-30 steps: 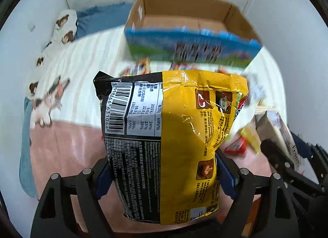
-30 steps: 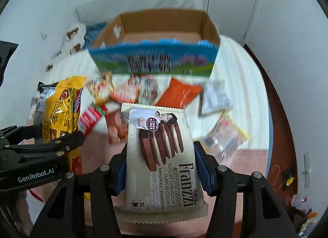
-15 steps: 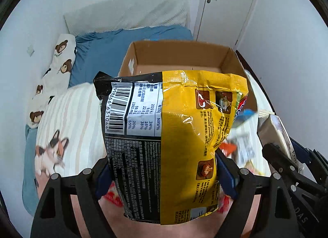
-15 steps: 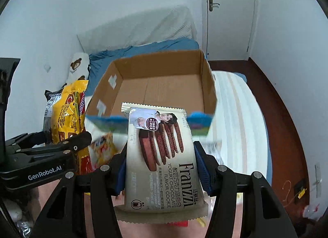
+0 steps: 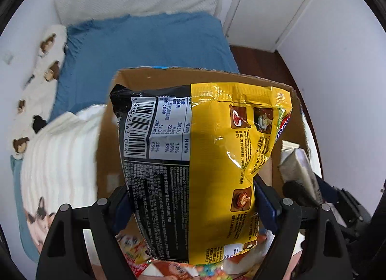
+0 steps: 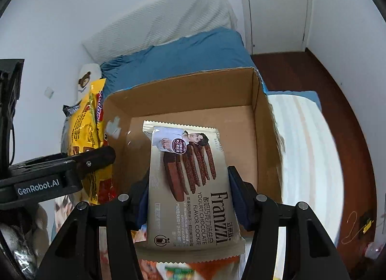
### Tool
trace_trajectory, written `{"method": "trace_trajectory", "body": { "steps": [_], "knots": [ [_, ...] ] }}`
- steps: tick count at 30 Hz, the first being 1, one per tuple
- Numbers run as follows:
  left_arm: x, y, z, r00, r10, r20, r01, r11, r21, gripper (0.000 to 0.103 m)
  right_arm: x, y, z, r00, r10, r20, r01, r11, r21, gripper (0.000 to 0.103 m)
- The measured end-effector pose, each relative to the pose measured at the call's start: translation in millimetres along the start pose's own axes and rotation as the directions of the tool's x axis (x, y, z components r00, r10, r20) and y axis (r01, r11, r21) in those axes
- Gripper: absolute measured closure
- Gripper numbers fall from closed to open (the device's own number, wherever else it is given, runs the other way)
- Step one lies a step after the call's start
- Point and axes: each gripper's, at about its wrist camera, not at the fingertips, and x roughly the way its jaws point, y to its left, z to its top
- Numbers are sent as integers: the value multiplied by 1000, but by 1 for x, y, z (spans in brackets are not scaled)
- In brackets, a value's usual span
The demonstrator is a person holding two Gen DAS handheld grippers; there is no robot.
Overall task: Organize snacks
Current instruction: 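Carry the yellow-black bag with left tool while right tool carries the Franzzi pack into the box, then open both tools to drop the two packs into the cardboard box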
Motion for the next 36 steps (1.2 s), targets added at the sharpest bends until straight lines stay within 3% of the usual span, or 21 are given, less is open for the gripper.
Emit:
{"method": "trace_trajectory", "body": {
  "steps": [6,13,15,16,17,19,26,33,36],
  "knots": [
    [68,2,43,992,9,-129,-9,1000,-7,19,65,-9,34,997,-41,-64,43,999,26,44],
    [123,-5,58,974,45,-223,-45,999,5,18,119,-8,50,991,-100,-84,100,995,-5,42],
    [130,-6,59,974,38,-224,-38,999,5,18,132,-8,54,988,-113,-102,112,994,-16,26],
    [131,-4,60,974,43,-221,-43,999,5,15,136,-7,56,987,-118,-111,116,993,-25,7],
    [131,-4,59,974,44,-220,-44,999,3,10,139,-7,57,986,-120,-117,117,993,-31,3],
    [127,-10,58,976,33,-213,-32,999,7,6,144,-7,58,984,-124,-128,119,992,-42,3],
    [98,-23,42,987,39,-157,-33,999,41,6,138,-8,60,982,-140,-130,137,990,-33,3],
    [41,-34,12,998,60,-32,-57,996,73,6,90,6,52,988,-121,-93,120,993,-17,3],
    [13,-14,5,998,57,25,-59,996,73,6,66,10,39,992,-101,-71,101,995,-2,3]
  ]
}}
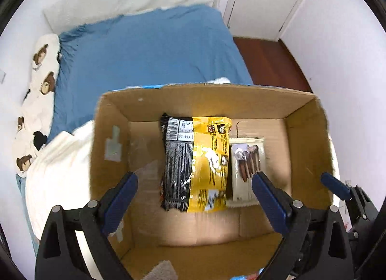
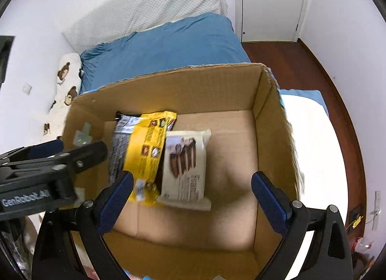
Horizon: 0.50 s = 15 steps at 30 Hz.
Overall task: Organize snacks
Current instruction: 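Open both tools to drop the two packs into the cardboard box, then grasp the panda snack bag with left tool while right tool grasps the orange chip bag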
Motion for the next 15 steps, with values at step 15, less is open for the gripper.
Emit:
{"method": "trace_trajectory", "body": {
  "steps": [15],
  "knots": [
    [-25,97,-134,997,70,-23,-73,980,-185,6,-52,-21,-157,998,63,-13,-60,983,176,3]
  ]
}}
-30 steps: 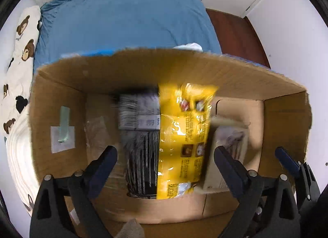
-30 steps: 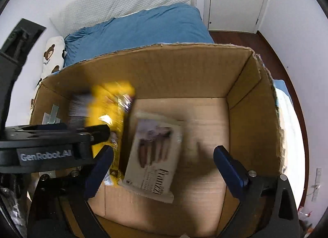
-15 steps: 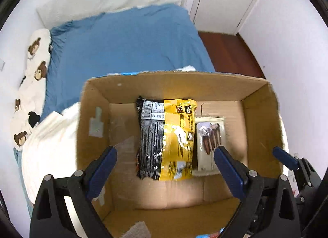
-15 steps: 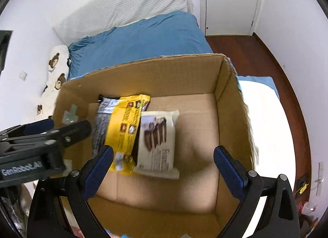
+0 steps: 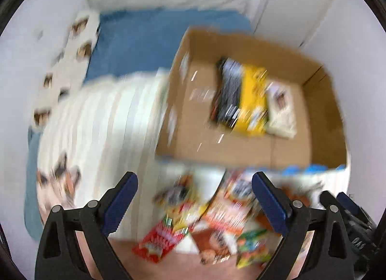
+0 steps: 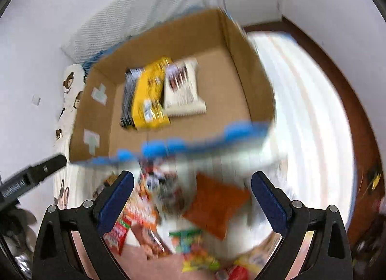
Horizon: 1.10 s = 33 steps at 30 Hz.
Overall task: Organize snacks
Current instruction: 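Grasp the panda snack bag with left tool while right tool grasps the orange chip bag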
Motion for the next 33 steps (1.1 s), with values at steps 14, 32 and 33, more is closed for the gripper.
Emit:
{"method": "trace_trajectory", "body": {
  "steps": [14,32,33],
  "knots": [
    [119,24,-21,972,-5,-236,-27,991,-134,16,94,-23,-48,985,-83,-153,112,976,188,28],
    [108,22,-133,971,80,-225,-67,996,64,32,104,-10,-91,923,-214,-320,131,956,-263,46],
    [111,23,-136,970,64,-236,-54,997,50,32,104,-10,-91,926,-209,-315,132,959,-251,45]
  ]
}}
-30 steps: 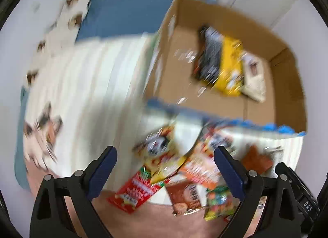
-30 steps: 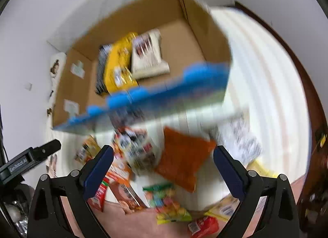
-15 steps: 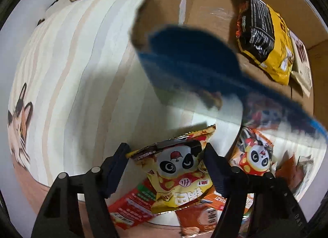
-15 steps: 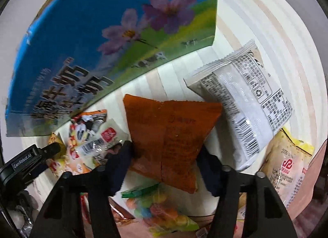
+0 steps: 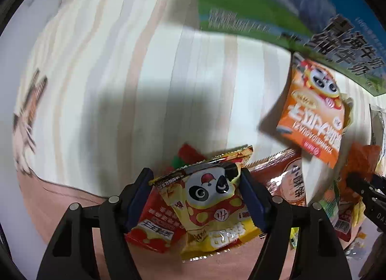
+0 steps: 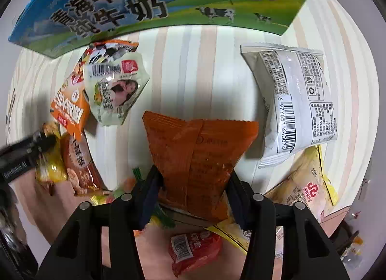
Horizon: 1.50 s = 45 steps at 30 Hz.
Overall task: Organize snacks
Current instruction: 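Grasp the panda snack bag with left tool while right tool grasps the orange chip bag, then carry the panda bag with left tool while right tool carries the orange bag into the box, releasing both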
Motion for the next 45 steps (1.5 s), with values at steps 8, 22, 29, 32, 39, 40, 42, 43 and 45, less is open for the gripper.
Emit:
{"method": "trace_trajectory", "body": {
  "steps": [8,22,29,32,39,40,42,43,45],
  "knots": [
    [2,8,-12,1000,-22,19,23,998,-54,34,11,-3,-12,998,-14,65,6,993,121,45],
    [-97,-17,-60,982,-106,153,112,993,-32,41,-53,-18,-51,976,102,192,-127,984,123,54],
    [-173,-18,-34,950,-192,244,185,981,55,41,-124,-7,-41,941,187,280,-206,978,40,54],
    [-201,-29,-16,933,-230,275,209,972,102,41,-153,2,-12,924,215,316,-227,974,1,54],
    [-242,-55,56,907,-242,346,191,966,174,41,-213,4,43,887,215,408,-213,976,-51,54],
    [-247,-57,71,906,-236,350,183,967,176,41,-217,4,54,885,213,414,-210,976,-53,54],
    [-243,-61,95,912,-228,342,176,968,178,41,-224,3,75,885,213,413,-209,976,-56,54],
    [-242,-62,108,917,-222,332,169,969,181,41,-225,4,86,887,206,412,-201,978,-58,54],
    [-235,-64,133,929,-205,308,154,971,182,41,-223,5,106,893,202,402,-193,979,-63,54]
  ]
}}
